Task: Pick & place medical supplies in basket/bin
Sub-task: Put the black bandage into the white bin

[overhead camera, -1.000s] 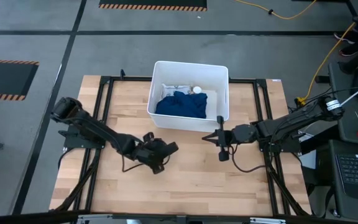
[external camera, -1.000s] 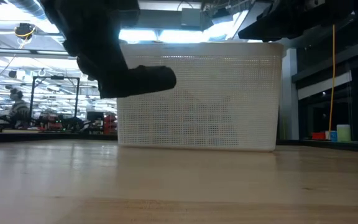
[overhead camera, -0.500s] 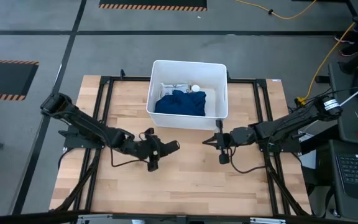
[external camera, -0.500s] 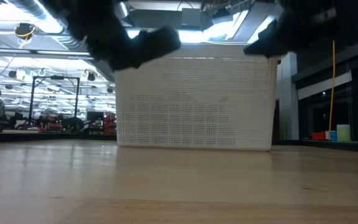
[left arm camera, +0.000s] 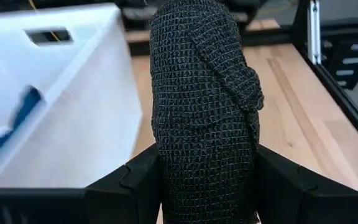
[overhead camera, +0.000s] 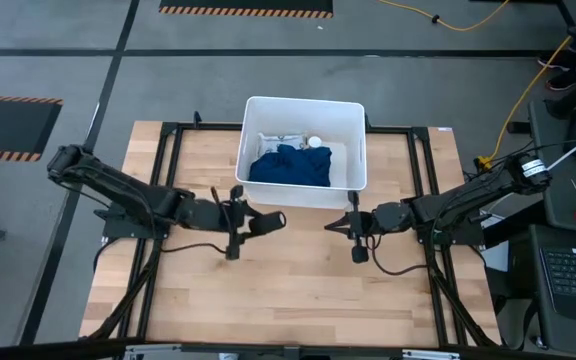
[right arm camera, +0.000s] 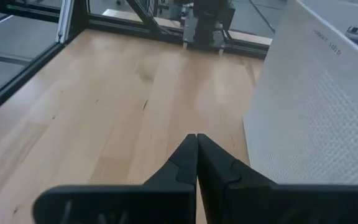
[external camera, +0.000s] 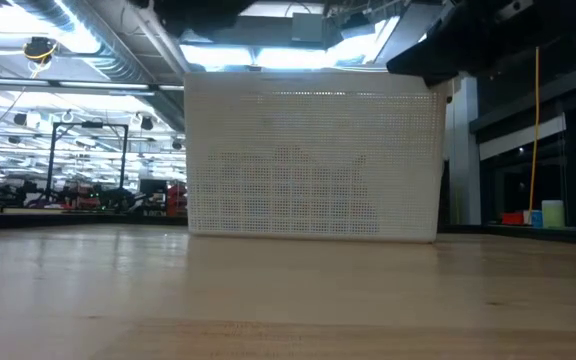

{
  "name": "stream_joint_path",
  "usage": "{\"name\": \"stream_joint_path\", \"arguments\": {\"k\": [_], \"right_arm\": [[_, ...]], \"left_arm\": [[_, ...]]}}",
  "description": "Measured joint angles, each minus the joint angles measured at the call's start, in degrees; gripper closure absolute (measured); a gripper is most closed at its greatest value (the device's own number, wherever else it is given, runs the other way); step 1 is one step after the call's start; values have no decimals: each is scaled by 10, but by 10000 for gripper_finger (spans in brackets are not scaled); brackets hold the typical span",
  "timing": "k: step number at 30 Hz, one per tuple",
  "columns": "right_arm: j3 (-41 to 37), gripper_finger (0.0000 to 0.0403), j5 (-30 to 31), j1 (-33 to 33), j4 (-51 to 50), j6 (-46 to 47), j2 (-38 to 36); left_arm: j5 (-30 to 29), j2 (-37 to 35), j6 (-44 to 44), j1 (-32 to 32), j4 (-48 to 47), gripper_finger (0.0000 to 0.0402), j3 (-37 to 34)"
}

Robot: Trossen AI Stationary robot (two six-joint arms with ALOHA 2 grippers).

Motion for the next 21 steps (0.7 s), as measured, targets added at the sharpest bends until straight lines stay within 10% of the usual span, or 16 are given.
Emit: {"name": "stream_joint_path", "arguments": {"k": [21], "right_arm": [[2, 395, 1, 0, 40, -3, -1]], "left_arm": [[74, -76, 148, 154, 5, 207, 0]]}}
